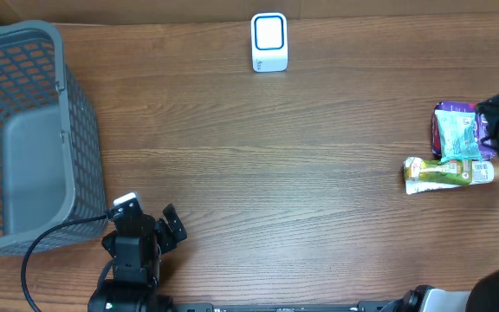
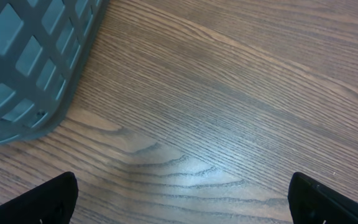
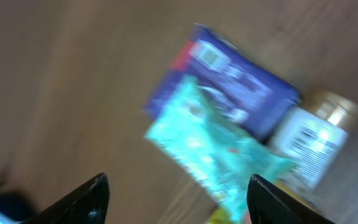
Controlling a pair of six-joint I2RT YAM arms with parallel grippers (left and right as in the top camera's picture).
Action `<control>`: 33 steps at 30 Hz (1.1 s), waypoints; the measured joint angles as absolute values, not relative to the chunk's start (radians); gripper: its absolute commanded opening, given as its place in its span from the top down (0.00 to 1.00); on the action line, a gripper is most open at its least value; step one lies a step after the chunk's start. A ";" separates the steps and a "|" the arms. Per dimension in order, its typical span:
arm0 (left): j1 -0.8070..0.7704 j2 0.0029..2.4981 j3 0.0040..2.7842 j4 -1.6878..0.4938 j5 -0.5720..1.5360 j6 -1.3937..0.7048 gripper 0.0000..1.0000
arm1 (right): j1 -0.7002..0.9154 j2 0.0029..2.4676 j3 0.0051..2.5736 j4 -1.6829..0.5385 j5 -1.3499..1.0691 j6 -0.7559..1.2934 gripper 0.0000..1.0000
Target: Scan the item barcode
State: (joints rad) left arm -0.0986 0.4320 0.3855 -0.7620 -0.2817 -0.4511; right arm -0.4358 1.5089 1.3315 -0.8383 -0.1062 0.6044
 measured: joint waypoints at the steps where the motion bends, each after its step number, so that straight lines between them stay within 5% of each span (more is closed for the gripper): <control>1: -0.099 0.432 0.385 -0.762 -0.281 -0.451 0.00 | -0.434 1.490 1.355 -0.844 -0.135 0.581 0.21; 11: -0.099 0.432 0.385 -0.762 -0.281 -0.451 0.00 | -0.276 1.169 1.543 -1.088 -0.491 0.254 0.00; 21: -0.099 0.432 0.385 -0.762 -0.281 -0.451 0.00 | -0.253 1.003 1.544 -1.392 -0.527 0.173 0.00; 33: -0.099 0.432 0.385 -0.762 -0.282 -0.451 0.01 | -0.176 1.005 1.544 -1.400 -0.469 0.071 0.00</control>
State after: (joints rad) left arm -0.0986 0.4320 0.3855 -0.7620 -0.2817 -0.4511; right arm -0.1761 1.0050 1.5444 -1.4002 -0.4686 0.0708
